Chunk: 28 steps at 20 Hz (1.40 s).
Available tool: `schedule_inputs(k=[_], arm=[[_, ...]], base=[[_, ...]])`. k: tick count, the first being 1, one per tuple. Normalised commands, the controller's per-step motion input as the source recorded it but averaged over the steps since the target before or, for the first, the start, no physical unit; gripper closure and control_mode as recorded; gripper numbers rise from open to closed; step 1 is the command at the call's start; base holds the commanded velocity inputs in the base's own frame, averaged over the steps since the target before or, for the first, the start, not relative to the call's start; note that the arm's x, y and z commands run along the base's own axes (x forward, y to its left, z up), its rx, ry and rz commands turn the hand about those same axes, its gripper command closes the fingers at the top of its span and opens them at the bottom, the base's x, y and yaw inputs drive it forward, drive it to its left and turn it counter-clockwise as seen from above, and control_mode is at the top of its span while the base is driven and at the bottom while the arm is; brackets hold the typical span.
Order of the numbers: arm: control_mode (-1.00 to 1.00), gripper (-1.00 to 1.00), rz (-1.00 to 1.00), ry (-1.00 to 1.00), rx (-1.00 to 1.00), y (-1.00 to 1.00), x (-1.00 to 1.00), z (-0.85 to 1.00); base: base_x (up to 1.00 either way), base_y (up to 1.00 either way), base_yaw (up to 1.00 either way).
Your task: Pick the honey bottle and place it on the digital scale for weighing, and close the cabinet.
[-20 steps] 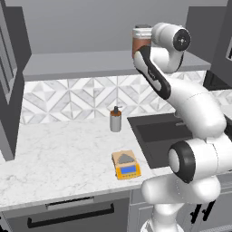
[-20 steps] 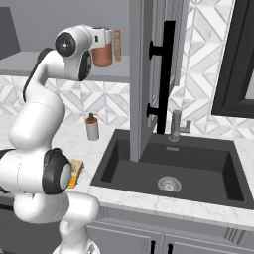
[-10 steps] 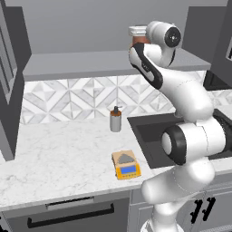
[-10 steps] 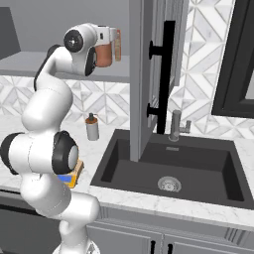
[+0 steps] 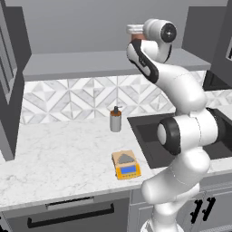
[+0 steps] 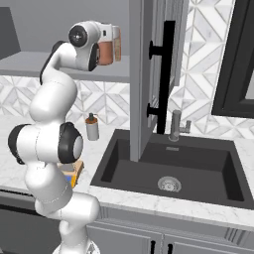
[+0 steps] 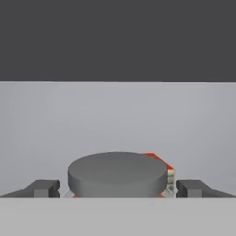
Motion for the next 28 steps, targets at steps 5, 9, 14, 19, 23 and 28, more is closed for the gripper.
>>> schedule_inputs(k=[5,9,14,19,23,28], arm=[[-1.00,-1.00,0.00,0.01,0.00,0.00,0.10,0.00],[-1.00,1.00,0.00,0.00,0.00,0.00,0.00,0.00],[-1.00,1.00,0.00,0.00,0.01,0.00,0.00,0.00],[-1.00,1.00,0.00,-0.05,0.03,0.00,-0.20,0.00],[-1.00,1.00,0.00,-0.24,0.03,0.01,-0.64,0.08],[-1.00,1.00,0.00,-0.27,0.01,0.02,-0.93,0.20]], base=[[0.00,0.00,0.00],[0.00,0.00,0.00],[0.00,0.00,0.00],[0.00,0.00,0.00],[0.00,0.00,0.00],[0.00,0.00,0.00]])
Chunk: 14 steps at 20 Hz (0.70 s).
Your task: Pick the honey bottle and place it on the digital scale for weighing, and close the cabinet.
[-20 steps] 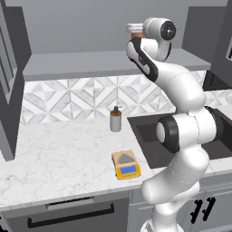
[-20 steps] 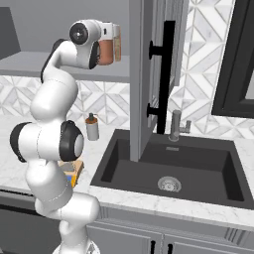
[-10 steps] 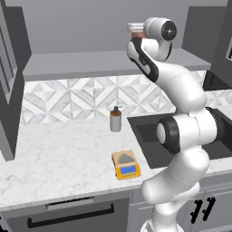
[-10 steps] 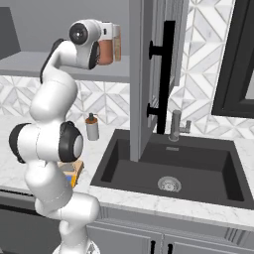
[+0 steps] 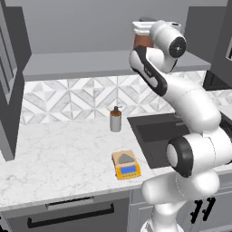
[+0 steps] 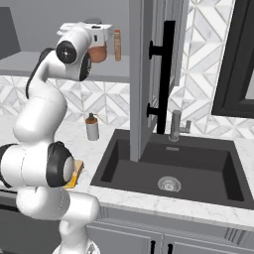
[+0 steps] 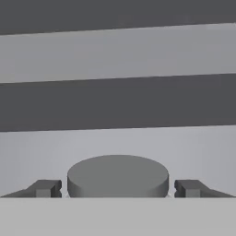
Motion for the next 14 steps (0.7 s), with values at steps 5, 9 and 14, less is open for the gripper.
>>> schedule_inputs(k=[5,9,14], arm=[[-1.00,1.00,0.00,-0.10,0.03,0.00,-1.00,0.00],[-1.00,1.00,0.00,0.02,0.04,0.00,-1.00,0.05],[-1.00,1.00,0.00,0.16,0.04,0.00,-1.00,0.20]], base=[[0.00,0.00,0.00],[0.00,0.00,0.00],[0.00,0.00,0.00]])
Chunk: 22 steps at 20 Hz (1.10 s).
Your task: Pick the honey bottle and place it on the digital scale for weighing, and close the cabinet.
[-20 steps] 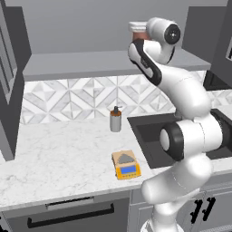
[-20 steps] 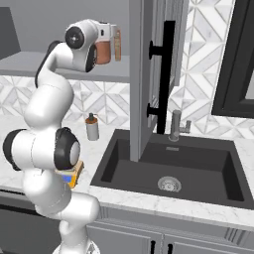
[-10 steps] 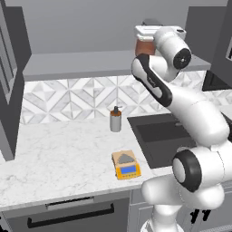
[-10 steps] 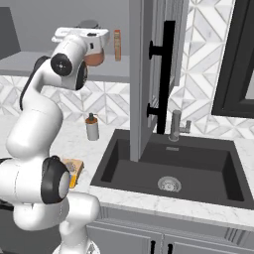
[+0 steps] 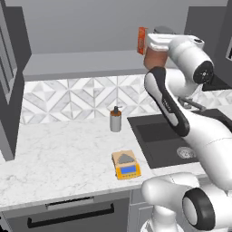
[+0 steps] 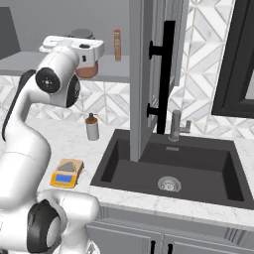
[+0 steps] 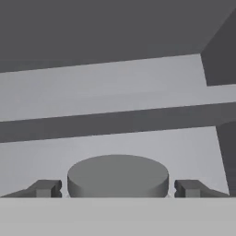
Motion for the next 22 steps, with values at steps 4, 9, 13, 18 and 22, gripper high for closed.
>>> schedule_inputs(k=[4,9,13,18,22], arm=[[-1.00,1.00,0.01,0.17,0.05,0.00,-1.00,-0.40],[-1.00,1.00,0.11,0.01,0.00,0.06,-0.76,-0.90],[-1.00,1.00,0.19,0.03,0.00,0.18,-0.26,-0.99],[-1.00,1.00,0.31,0.06,0.00,0.09,0.09,-1.00],[-1.00,1.00,0.36,0.03,-0.02,0.23,0.45,-0.72]], base=[[0.00,0.00,0.00],[0.00,0.00,0.00],[0.00,0.00,0.00],[0.00,0.00,0.00],[0.00,0.00,0.00]])
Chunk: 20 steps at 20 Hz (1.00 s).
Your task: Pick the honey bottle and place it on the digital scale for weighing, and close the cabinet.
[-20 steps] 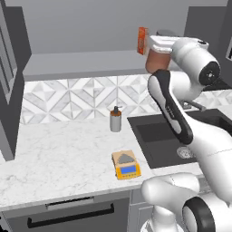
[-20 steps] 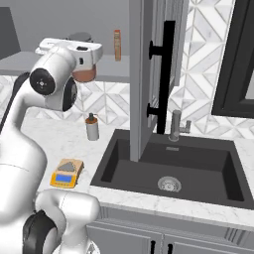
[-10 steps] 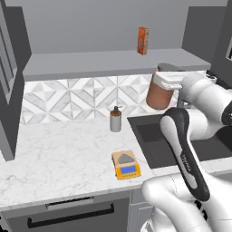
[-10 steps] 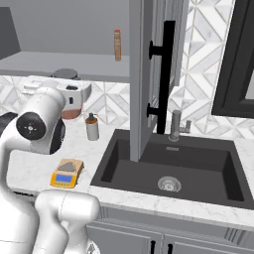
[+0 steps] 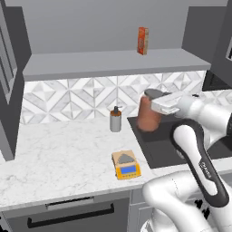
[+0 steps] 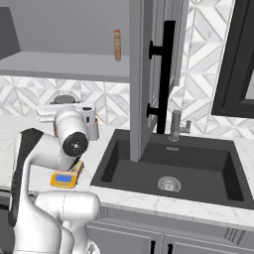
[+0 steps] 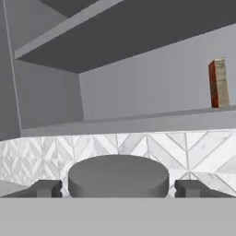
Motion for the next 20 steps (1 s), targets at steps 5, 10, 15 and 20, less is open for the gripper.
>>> schedule_inputs(k=[5,10,15,20], arm=[[-1.00,1.00,0.41,0.09,-0.05,0.14,0.81,-0.55],[-1.00,1.00,0.28,0.01,-0.15,0.11,1.00,-0.87],[-1.00,1.00,0.28,-0.05,-0.12,0.06,0.51,-0.59],[-1.00,1.00,0.30,-0.01,0.01,0.20,0.11,-0.33]], base=[[0.00,0.00,0.00],[0.00,0.00,0.00],[0.00,0.00,0.00],[0.00,0.00,0.00]])
